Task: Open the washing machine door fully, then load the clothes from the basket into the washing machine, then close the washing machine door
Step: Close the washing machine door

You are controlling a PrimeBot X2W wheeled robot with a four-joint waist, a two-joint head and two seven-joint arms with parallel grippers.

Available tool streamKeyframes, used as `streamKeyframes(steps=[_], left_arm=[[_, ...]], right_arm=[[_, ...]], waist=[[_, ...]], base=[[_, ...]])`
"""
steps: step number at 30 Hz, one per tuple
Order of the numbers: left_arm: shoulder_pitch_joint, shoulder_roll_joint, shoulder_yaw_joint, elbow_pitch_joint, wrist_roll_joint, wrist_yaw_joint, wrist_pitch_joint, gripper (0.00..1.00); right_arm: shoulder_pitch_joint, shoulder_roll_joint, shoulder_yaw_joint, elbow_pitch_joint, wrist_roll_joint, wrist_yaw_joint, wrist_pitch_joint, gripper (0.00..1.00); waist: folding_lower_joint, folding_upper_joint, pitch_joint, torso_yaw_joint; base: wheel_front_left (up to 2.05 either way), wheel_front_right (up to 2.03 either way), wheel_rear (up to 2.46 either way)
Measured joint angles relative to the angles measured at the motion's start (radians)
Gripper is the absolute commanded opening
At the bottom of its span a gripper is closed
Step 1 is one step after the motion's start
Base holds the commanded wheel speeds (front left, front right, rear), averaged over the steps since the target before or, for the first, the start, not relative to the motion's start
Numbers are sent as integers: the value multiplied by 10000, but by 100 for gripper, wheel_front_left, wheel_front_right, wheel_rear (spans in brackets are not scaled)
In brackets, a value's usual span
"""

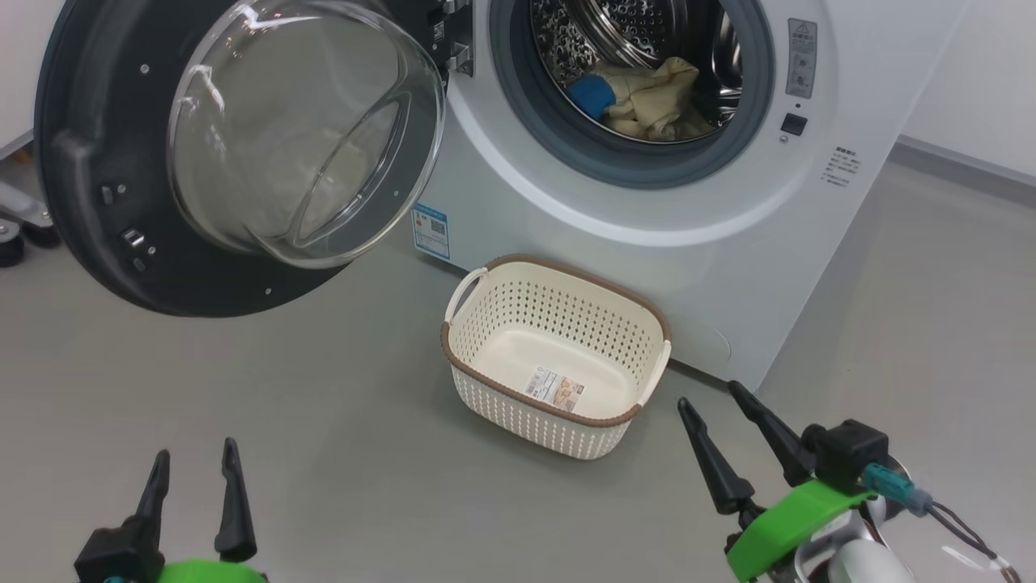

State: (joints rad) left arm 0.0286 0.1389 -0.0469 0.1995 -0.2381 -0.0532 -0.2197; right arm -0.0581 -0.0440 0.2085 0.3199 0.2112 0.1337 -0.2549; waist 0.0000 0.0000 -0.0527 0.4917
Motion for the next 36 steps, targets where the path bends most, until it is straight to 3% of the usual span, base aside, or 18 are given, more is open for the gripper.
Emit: streamKeyframes(steps=[7,36], left_arm=[[192,13,253,-364,-128,190,-54,100],[390,88,320,-476,-278,454,-178,100]], right_arm=[[-524,0,541,222,90,0,0,100],[-591,-2,454,389,67,0,0,100]], waist=[[0,0,124,84],[0,0,241,150]], base=[[0,0,0],[0,0,0]])
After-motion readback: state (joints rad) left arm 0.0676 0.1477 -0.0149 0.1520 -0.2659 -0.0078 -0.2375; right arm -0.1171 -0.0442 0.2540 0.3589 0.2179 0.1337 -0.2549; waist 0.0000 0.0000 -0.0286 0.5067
